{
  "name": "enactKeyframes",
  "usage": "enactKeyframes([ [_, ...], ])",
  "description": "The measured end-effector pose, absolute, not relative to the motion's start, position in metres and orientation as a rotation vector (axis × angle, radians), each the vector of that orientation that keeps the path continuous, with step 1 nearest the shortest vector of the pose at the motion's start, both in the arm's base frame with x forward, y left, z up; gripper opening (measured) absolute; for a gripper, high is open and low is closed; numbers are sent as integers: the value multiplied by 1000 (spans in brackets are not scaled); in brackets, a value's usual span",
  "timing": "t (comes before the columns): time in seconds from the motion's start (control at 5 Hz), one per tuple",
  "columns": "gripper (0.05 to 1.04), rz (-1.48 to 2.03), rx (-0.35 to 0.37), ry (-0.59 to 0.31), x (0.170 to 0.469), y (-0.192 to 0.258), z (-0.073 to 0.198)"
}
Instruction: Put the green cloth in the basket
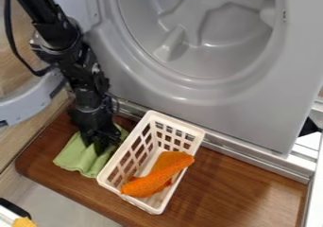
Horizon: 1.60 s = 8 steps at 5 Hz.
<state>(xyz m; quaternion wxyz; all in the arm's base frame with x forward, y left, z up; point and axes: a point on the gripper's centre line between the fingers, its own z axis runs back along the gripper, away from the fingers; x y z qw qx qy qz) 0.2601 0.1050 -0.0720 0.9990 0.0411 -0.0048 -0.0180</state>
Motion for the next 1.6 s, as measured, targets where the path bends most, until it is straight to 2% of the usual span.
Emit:
enactKeyframes([
  [0.2, 106, 20, 141, -18, 266, 103, -38],
  [0.4, 96, 67, 211, -52, 271, 82, 12],
  [0.6, 96, 28, 203, -38, 275, 50, 36],
  [0.8, 95, -46, 136, 3, 281, 22, 31],
  [1.2, 132, -98, 71, -16, 285, 4, 25],
  [1.4, 336, -120, 62, -9, 285, 2, 23],
  [1.6, 644, -129, 38, -5, 286, -1, 20],
])
